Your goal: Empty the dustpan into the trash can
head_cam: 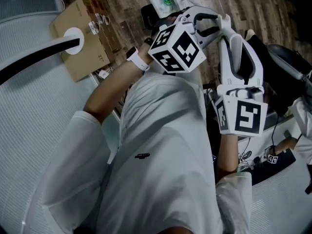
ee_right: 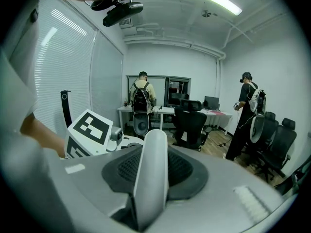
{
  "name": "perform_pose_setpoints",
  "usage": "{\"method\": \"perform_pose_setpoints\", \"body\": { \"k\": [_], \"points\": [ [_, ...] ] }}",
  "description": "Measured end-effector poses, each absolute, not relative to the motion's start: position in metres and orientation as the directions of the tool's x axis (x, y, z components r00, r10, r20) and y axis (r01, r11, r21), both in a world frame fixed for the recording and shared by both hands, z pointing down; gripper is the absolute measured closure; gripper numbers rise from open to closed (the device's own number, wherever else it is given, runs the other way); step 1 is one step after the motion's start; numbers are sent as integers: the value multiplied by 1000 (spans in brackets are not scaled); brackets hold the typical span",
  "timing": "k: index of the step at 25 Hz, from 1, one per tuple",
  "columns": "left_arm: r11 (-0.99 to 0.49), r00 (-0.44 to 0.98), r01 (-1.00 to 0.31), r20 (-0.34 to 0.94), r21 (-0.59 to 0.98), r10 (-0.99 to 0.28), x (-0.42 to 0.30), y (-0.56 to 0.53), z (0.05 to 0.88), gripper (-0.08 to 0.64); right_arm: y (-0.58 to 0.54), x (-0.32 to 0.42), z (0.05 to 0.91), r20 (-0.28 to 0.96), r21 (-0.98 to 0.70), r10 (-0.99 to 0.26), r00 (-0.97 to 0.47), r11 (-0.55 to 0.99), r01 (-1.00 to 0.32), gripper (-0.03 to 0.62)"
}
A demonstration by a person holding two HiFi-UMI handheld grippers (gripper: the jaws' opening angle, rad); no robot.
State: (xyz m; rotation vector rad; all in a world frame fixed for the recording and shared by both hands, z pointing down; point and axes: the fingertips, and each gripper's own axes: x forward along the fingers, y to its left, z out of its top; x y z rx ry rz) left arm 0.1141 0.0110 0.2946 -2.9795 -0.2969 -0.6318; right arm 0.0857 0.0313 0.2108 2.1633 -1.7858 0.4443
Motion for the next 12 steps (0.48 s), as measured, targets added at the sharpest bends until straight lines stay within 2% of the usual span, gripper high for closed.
{"method": "perform_pose_setpoints", "body": {
  "k": [12],
  "points": [
    [-1000, 925, 18, 380, 16, 23, 109, -21, 299, 440, 0, 75, 215, 426, 136, -905, 22, 40, -990, 466]
  ]
}}
